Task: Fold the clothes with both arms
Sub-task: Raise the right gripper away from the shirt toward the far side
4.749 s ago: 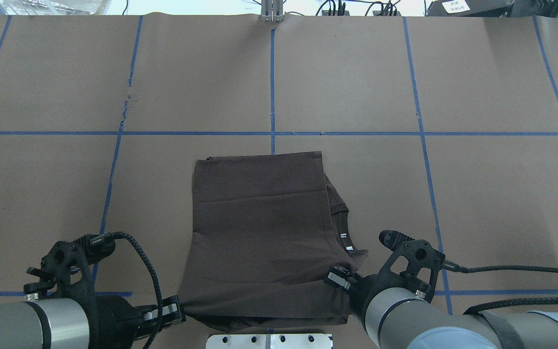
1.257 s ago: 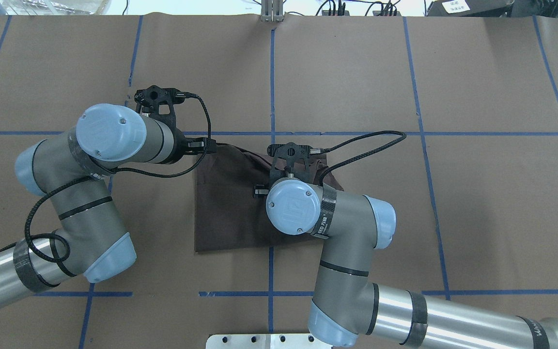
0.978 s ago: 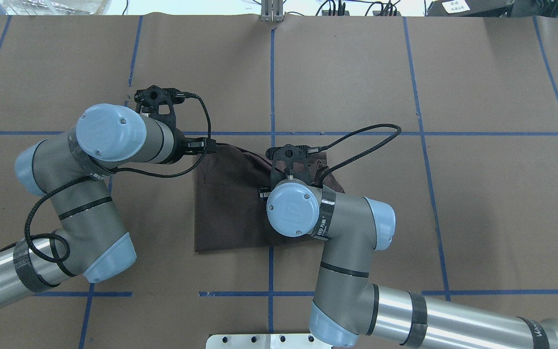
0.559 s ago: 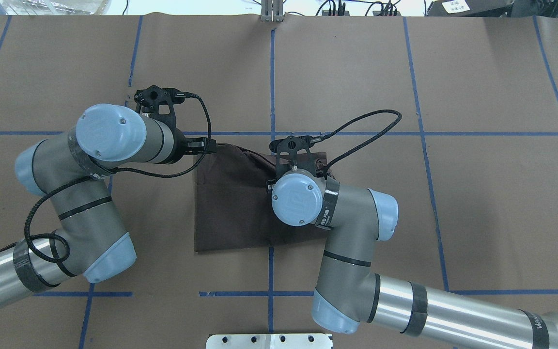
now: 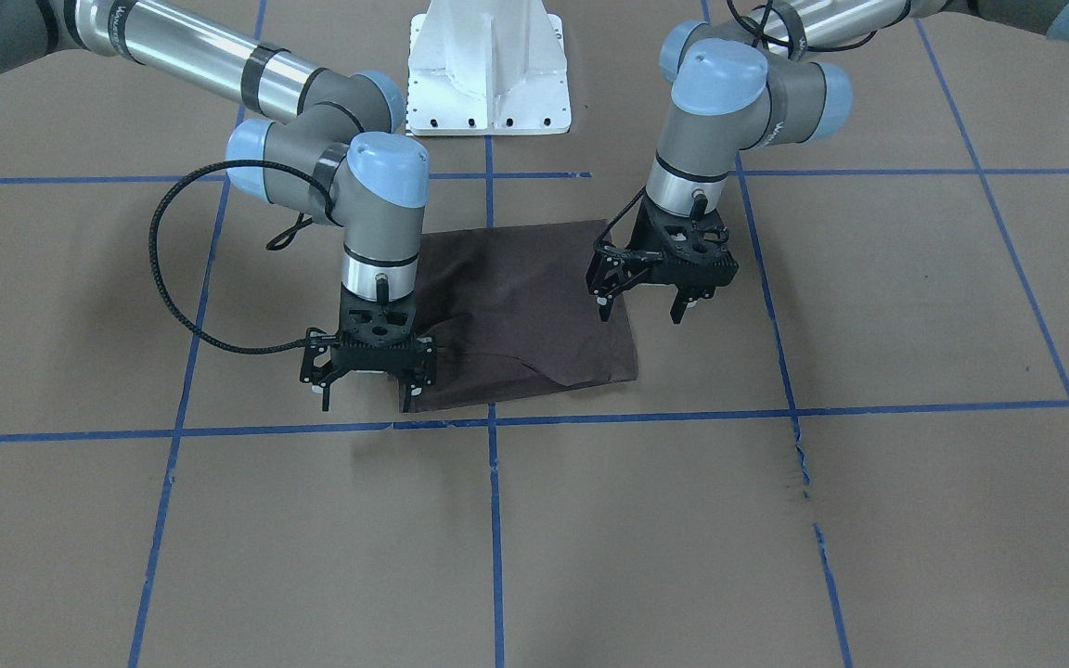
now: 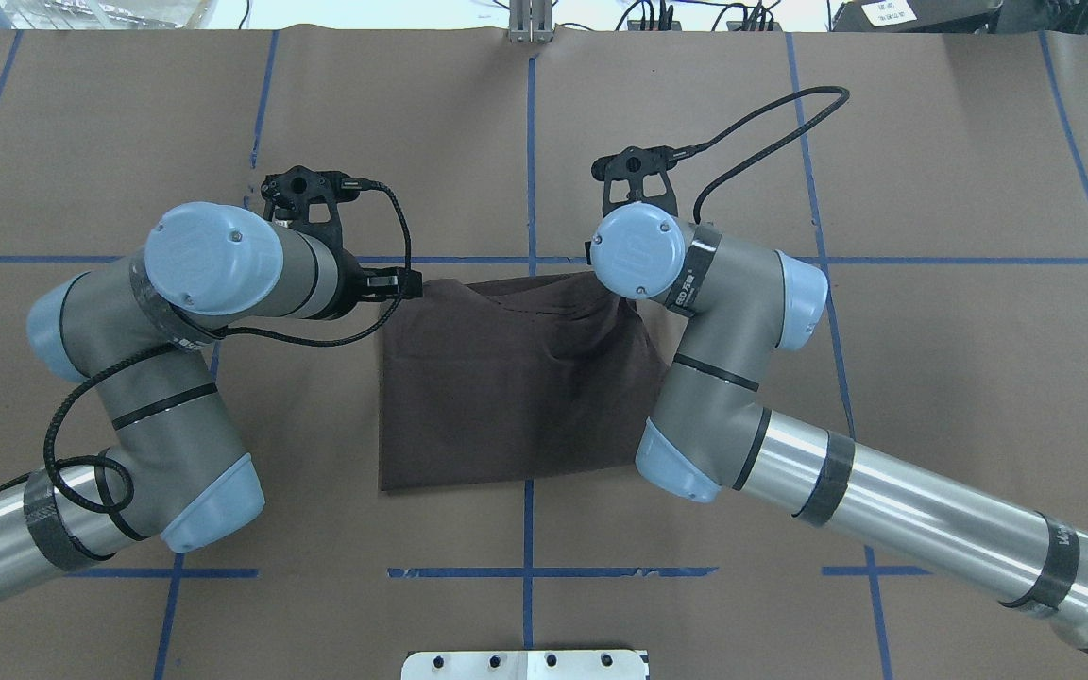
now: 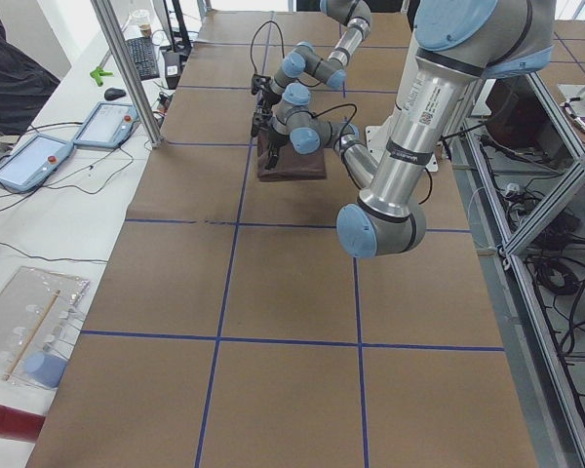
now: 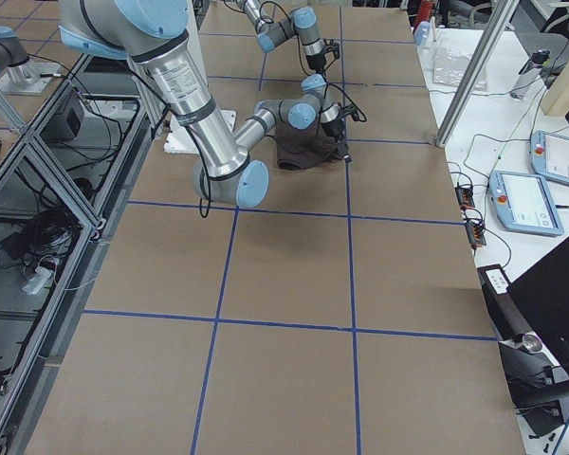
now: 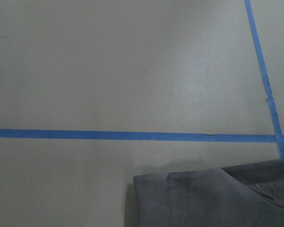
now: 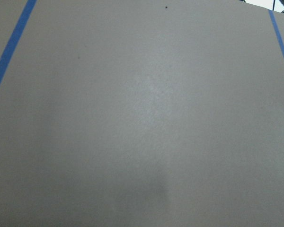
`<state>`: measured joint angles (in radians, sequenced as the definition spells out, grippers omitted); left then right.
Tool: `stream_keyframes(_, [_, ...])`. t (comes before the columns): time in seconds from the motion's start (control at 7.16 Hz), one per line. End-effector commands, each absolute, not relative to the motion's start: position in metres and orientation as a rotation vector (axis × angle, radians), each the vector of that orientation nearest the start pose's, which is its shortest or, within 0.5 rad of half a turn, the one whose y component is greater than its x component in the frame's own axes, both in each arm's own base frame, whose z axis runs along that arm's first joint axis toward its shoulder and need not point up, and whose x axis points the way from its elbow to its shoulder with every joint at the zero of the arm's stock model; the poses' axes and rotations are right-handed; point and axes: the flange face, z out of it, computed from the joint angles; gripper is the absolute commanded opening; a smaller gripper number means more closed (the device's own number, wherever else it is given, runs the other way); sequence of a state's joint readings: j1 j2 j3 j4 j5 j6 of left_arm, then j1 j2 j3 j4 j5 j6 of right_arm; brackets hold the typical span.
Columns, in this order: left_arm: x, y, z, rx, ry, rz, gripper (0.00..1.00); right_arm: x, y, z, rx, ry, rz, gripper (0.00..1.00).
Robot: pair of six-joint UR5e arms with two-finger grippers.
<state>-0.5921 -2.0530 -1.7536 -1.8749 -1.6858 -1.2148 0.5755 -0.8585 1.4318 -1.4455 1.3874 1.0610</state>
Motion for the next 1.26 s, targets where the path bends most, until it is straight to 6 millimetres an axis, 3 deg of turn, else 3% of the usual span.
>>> stream_keyframes(0.0, [0.467, -0.459, 0.271, 0.344, 0.913, -0.164, 1.0, -0.519, -0.563, 0.278, 0.44, -0.62, 0.152, 1.0])
stream_keyframes(0.42, [0.488, -0.465, 0.291, 0.308, 0.941, -0.23, 0.97, -0.461, -0.589, 0.258, 0.289, -0.788, 0.133, 1.0])
stream_keyframes(0.56, [0.495, -0.47, 0.298, 0.29, 0.964, -0.28, 0.68, -0.459, -0.589, 0.258, 0.293, -0.788, 0.131, 1.0])
stream_keyframes(0.7, [0.498, -0.472, 0.304, 0.283, 0.958, -0.291, 0.52, -0.458, -0.588, 0.258, 0.293, -0.788, 0.131, 1.0])
stream_keyframes(0.84, [0.503, -0.473, 0.308, 0.261, 0.956, -0.325, 0.44, -0.458, -0.588, 0.264, 0.29, -0.783, 0.133, 1.0])
stream_keyframes(1.12, [0.51, -0.475, 0.314, 0.254, 0.95, -0.332, 0.44, -0.457, -0.587, 0.269, 0.289, -0.775, 0.134, 1.0])
